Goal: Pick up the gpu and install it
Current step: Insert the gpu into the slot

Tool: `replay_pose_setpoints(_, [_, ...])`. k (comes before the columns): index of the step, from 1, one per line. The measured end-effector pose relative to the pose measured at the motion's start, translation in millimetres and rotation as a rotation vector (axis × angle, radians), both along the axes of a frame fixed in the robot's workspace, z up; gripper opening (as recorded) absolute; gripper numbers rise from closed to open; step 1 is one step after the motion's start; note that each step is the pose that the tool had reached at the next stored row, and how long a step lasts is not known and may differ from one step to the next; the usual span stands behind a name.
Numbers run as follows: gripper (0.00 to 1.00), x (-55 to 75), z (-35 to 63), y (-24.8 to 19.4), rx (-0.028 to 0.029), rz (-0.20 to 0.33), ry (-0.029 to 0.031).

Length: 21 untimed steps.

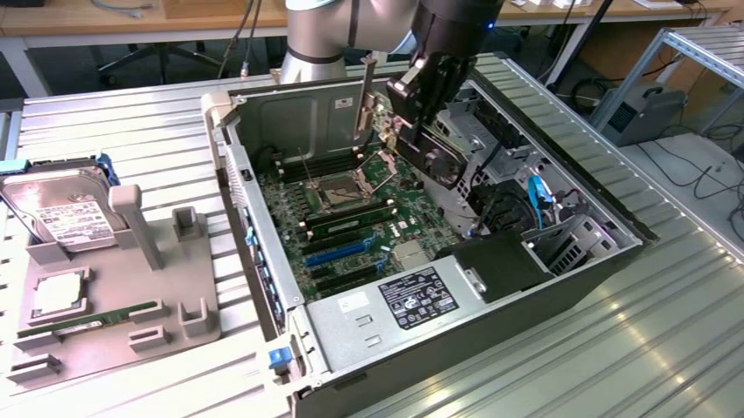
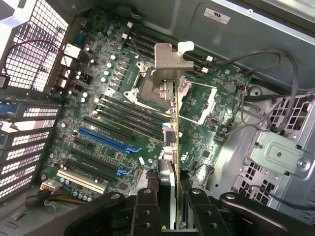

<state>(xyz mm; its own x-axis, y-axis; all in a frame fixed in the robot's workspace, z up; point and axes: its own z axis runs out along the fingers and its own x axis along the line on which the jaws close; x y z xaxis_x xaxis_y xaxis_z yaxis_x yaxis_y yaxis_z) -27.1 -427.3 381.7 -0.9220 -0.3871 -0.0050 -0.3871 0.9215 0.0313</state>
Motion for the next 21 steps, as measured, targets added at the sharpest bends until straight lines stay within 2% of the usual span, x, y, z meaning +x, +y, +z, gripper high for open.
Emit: replay_pose_setpoints(21, [0.27, 0.0, 0.0, 0.0, 0.0000, 0.059, 0.0000])
